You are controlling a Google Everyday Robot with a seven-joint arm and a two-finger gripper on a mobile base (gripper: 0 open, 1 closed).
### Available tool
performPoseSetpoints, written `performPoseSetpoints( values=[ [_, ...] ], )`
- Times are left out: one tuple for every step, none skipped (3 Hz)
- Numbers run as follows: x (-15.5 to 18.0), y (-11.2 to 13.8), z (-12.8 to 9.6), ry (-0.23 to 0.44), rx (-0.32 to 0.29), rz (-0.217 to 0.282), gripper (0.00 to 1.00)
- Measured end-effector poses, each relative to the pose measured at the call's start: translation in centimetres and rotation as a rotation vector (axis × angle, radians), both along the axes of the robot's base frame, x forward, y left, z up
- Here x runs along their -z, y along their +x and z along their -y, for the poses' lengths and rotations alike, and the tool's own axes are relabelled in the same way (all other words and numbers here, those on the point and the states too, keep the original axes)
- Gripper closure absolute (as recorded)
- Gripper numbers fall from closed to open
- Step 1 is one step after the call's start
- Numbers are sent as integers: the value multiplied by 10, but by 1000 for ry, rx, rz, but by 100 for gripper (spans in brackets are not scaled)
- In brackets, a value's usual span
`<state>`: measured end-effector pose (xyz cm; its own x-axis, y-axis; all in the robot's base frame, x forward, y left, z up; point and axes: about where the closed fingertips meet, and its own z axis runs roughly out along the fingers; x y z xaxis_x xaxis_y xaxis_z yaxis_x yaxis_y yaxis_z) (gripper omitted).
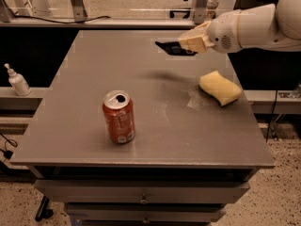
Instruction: Move rxbar blueberry near coke can
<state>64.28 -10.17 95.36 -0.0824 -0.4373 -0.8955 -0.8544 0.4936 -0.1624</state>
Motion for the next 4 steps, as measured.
performPoseSetpoints(
  values=[
    [3,-14,-10,-20,-58,9,100],
    [6,-40,-20,-53,-111,36,100],
    [11,-75,-37,-79,-173,61,100],
    [27,-100,-50,-95,-213,55,100]
  ],
)
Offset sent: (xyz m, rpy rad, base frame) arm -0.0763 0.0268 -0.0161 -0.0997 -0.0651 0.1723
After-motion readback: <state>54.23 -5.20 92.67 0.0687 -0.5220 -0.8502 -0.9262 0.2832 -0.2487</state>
